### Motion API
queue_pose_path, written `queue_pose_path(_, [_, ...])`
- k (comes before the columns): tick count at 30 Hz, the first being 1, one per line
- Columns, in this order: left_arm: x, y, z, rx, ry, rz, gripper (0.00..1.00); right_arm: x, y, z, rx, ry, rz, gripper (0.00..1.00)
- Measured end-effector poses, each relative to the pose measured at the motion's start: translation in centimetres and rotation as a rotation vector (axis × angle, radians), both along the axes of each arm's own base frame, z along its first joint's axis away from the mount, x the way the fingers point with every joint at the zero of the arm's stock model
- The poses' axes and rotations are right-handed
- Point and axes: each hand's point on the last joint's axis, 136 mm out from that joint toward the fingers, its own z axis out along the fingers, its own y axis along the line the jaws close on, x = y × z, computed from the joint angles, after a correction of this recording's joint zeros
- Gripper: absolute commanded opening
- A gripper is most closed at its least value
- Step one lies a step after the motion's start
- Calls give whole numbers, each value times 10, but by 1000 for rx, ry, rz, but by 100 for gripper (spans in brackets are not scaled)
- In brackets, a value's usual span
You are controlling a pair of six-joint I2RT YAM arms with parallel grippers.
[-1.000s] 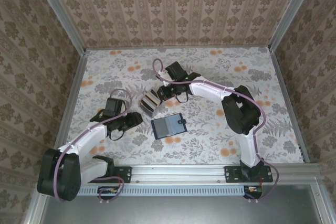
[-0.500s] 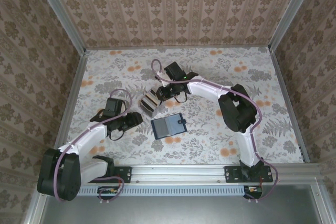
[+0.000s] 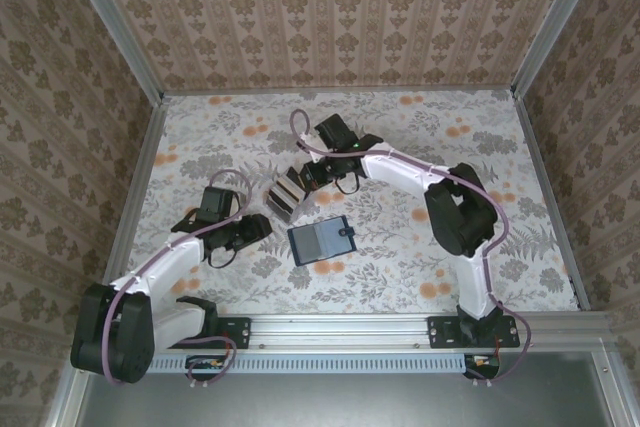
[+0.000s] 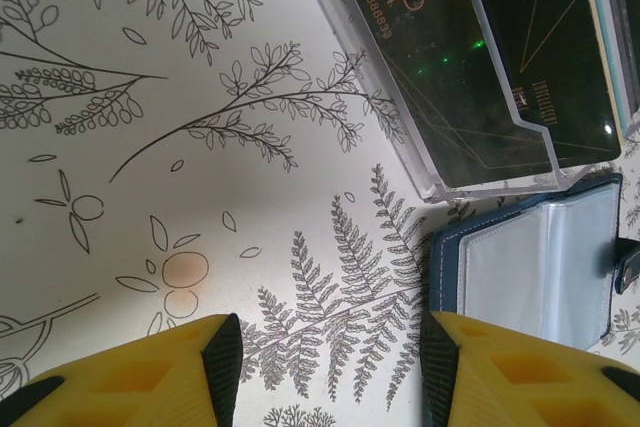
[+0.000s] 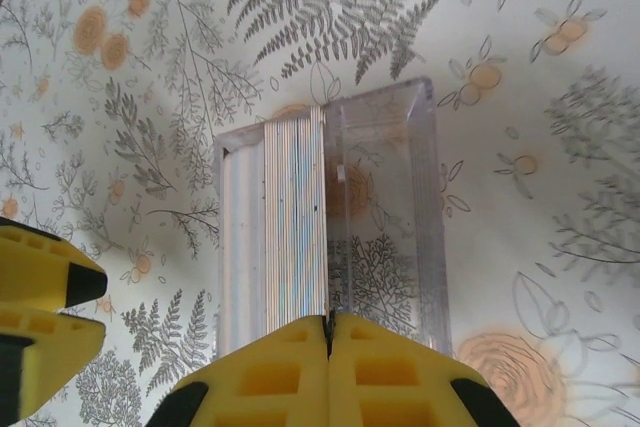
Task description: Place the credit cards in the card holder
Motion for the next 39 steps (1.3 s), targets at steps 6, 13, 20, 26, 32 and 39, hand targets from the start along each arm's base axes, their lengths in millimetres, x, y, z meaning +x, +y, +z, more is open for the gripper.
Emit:
queue_pose_path(6, [-7, -14, 3, -10, -7, -58, 53, -22, -27, 42, 0, -75, -32, 0])
queue_pose_path(13, [-24, -39, 8, -22, -12, -167, 53, -98, -63, 20, 39, 72, -20, 1])
queue_pose_path(20, [-46, -66, 3, -36, 16, -262, 52, -147, -87, -45, 95, 345, -56, 0])
queue_pose_path(26, [-49, -73, -5, -44, 35, -261, 51, -149, -80, -63, 190, 470, -72, 0])
queue_pose_path(32, [-44, -74, -18, -23, 56, -243, 44, -133, -76, -61, 290, 501, -79, 0])
queue_pose_path(39, [-37, -71, -27, 7, 56, -211, 41, -128, -79, -88, 296, 580, -105, 0])
